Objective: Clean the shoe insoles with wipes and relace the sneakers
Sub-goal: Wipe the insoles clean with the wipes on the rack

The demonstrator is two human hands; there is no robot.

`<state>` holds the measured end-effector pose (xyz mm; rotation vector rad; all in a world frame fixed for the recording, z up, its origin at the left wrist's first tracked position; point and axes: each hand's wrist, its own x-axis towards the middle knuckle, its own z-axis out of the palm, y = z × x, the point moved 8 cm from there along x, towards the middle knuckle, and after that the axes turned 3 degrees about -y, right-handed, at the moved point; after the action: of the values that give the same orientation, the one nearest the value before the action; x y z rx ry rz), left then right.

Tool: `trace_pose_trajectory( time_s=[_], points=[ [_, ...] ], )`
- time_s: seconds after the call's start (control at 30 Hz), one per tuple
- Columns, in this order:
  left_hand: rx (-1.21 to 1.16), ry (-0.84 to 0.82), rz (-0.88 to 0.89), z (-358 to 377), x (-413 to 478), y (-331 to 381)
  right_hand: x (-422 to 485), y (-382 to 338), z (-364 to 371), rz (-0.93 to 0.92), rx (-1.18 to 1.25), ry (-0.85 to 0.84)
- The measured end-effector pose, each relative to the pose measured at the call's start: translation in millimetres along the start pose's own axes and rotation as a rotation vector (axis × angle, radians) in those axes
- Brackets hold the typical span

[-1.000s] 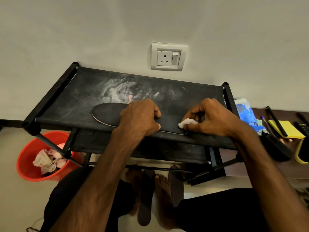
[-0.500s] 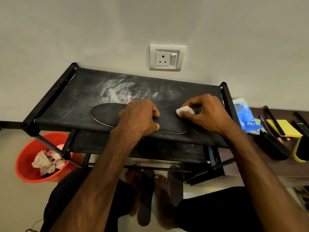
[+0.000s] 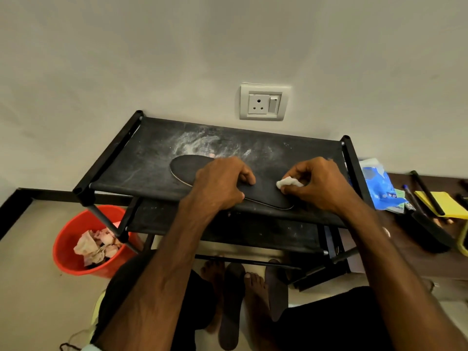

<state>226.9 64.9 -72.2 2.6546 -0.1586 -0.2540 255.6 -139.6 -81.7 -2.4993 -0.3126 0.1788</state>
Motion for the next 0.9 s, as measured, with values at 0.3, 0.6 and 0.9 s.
trace_pose_trajectory(
  time_s=[0.3,0.6,0.9],
  points=[
    [-0.035,0.249,-0.276,1,-7,-15,-40,22,-4,0.149,0.123,0.303],
    [0.039,0.271,-0.414,7,-15,-19,-39,6,6,0.126,0.118,0.319],
    [-0.24,0.316,-0.302,17,0,-20,-44,4,0,0.159,0.286,0.369]
  ],
)
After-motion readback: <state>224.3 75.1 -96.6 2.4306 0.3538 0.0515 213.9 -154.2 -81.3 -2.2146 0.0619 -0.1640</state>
